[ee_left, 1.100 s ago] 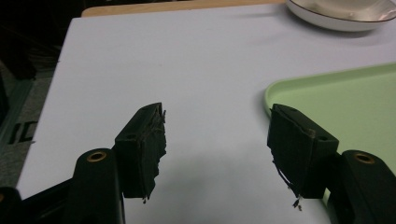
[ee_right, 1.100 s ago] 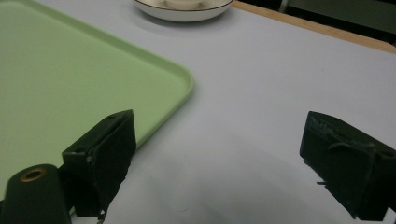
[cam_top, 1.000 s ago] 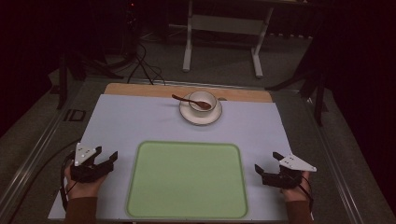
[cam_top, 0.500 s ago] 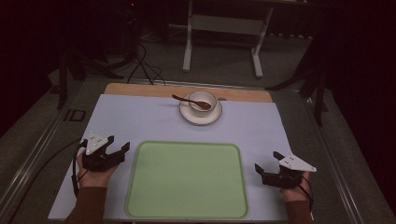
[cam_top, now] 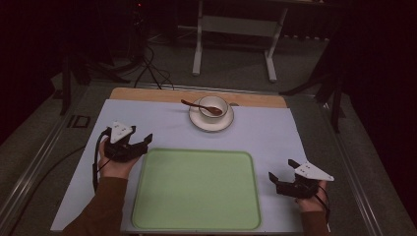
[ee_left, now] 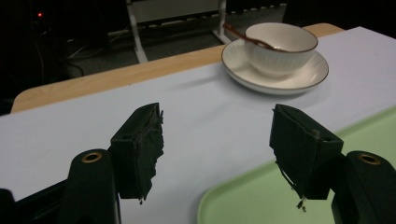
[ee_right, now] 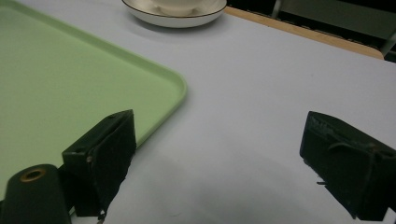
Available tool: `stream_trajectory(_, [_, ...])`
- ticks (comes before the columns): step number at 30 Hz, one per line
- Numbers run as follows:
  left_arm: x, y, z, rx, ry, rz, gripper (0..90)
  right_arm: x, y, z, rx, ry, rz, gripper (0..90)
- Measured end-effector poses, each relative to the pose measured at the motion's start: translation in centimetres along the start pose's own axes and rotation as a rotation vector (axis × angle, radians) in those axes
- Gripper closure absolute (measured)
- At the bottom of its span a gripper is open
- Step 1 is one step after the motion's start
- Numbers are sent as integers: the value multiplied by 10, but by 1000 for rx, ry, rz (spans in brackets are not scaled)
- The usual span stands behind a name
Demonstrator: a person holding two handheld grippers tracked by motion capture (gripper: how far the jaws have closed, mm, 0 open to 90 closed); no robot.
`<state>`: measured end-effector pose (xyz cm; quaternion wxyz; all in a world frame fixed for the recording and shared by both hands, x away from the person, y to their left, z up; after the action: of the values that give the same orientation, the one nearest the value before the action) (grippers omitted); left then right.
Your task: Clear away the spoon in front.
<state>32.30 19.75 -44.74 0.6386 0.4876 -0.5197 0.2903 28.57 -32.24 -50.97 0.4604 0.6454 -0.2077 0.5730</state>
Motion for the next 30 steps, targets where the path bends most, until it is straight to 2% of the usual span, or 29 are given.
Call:
stream_trajectory(8, [19,-26,6,-21,-6,4,342,0,0,0,-1,-1,-2,106])
stream_trajectory(14, [30,-45,0,-32,31,11,353,0,0,1,0,0,-1,106])
stream_trajectory(20, [39,-67,-2,-32,36,0,354,0,-1,1,1,0,-3,106])
stream_trajectory(30, [44,-98,-5,-38,73,-2,357,-1,-1,1,4,-3,-4,106])
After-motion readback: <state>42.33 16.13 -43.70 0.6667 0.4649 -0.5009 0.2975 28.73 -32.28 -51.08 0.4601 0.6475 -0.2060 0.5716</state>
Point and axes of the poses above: each handheld gripper's, and its own axes: y roughly backward along the jaws, x roughly out of its top, z roughly to its right, the point moved 1 cm from there along -y, roughly forward along the jaws, and after that the axes turned 7 degrees about z, right-handed, at the moved point
